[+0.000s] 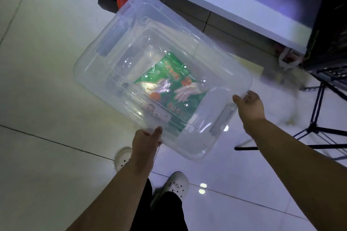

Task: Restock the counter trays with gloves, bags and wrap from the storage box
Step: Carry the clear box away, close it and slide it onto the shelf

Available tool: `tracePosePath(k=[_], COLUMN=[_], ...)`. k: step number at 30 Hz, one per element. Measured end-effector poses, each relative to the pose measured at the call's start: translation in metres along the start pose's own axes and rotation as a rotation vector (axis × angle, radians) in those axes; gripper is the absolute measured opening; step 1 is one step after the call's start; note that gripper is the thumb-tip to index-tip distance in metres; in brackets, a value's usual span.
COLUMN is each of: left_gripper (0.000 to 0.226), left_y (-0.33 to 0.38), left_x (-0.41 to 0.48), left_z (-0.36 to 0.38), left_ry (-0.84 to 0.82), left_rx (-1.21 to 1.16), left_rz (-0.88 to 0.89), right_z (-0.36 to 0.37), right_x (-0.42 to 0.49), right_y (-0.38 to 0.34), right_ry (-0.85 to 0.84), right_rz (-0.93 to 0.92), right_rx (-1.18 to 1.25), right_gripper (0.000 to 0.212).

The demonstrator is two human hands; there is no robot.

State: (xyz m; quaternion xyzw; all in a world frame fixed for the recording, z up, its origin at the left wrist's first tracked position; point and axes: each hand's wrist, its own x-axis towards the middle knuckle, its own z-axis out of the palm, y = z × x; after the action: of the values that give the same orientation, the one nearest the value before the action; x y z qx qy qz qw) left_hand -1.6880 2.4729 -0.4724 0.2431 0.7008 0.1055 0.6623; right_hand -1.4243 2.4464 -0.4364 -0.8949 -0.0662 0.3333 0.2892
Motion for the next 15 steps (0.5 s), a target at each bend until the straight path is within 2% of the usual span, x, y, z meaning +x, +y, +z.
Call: tracePosePath(k=[4,5,7,8,10,11,13,15], left_gripper=[0.024,0.034,0.072,0.088,0.101,0.1,0.094,0.092], left_y=[-0.005,-0.004,-0.003,0.0,0.007,0.01,0.014,0.017], left_x=[-0.009,-0.012,-0.018,-0.021,-0.029,-0.032,-0.029,-0.017], left_z=[0.023,0.023,0.019,0.016,0.013,0.013,0.013,0.015], left_ry=[0.063,0.098,0.225,0.304,0.408,0.39,0.215,0.025], left_rx=[-0.057,-0.043,0.139,0.284,0.576,0.743,1.125,1.423], left_rz=[-0.027,-0.031,-0.011,0.06,0.341,0.504,0.757,0.853], right_z=[-0.009,-0.008,-0.005,-0.003,0.002,0.004,0.008,0.01], right_x=[0.001,-0.003,-0.015,-0.02,-0.029,-0.032,-0.035,-0.035], right_y=[0.021,0.029,0.042,0.048,0.057,0.061,0.066,0.072], right_ry=[-0.097,-0.122,-0.157,-0.163,-0.152,-0.143,-0.127,-0.118], right_rz=[-0.028,-0.021,-0.019,-0.018,-0.002,0.009,0.039,0.063], right_rx=[-0.115,-0.118,-0.11,-0.103,-0.089,-0.085,-0.07,-0.057], right_gripper=[0.04,0.043,0.049,0.052,0.054,0.054,0.05,0.037])
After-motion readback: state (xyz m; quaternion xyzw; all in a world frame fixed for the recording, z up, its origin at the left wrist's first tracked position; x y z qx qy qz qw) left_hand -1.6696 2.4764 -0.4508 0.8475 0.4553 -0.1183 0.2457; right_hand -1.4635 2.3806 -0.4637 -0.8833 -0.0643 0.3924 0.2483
